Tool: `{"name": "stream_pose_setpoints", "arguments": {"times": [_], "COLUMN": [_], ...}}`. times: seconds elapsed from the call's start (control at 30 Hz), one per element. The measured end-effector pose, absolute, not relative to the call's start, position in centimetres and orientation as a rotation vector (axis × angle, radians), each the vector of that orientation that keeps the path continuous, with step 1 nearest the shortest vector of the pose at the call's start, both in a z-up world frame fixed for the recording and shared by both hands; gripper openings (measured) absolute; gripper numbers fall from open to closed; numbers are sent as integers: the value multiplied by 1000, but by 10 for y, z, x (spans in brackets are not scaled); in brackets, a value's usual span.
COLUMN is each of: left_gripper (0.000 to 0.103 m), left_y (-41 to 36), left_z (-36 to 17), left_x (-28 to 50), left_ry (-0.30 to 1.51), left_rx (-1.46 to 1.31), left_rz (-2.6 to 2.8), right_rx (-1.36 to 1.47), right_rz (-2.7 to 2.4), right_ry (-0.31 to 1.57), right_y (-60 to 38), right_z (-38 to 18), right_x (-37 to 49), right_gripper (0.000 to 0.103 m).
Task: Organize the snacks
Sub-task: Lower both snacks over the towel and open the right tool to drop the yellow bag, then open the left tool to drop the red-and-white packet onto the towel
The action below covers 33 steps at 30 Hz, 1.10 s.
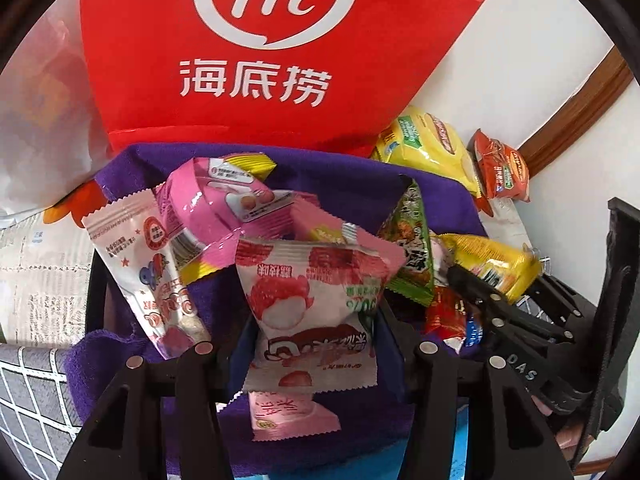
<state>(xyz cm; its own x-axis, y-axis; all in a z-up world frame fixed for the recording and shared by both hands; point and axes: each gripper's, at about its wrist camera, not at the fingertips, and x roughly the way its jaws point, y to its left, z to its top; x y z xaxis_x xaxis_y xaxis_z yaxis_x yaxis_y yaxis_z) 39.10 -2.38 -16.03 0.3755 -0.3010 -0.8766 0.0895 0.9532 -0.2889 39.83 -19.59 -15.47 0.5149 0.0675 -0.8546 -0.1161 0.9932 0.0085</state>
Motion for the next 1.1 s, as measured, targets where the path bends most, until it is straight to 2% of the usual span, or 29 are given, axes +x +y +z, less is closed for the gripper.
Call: {"name": "stream_pose_setpoints", "arguments": {"times": [0.23, 0.33, 0.4, 0.5, 0.73, 1.1], "left_gripper": [55, 61, 65, 75, 76, 79], "left_y": [-23, -23, -23, -24, -17, -5], "left_z": [-163, -161, -158, -150, -135, -112], "left_x": [392, 392, 392, 391, 388, 381], "left_ry": [1167, 1166, 1160, 1131, 1103, 1074], "left_rx": [-208, -210, -200, -159, -172, -190], "left_rz": [-250, -251, -251, -235, -217, -232], "right_rx": [-49, -42, -28, -30, -24, -28], "right_rz": [104, 82, 84, 86, 81, 58], "right_ry": [1046, 1036, 1032, 1031, 1016, 929], "right_y": [-198, -200, -202, -201, -198, -202], "right_z": [-158, -157, -155, -154, -148, -106], "right_x": [401, 402, 401, 401, 399, 381], "right_gripper": [51, 52, 59, 62, 64, 64]}}
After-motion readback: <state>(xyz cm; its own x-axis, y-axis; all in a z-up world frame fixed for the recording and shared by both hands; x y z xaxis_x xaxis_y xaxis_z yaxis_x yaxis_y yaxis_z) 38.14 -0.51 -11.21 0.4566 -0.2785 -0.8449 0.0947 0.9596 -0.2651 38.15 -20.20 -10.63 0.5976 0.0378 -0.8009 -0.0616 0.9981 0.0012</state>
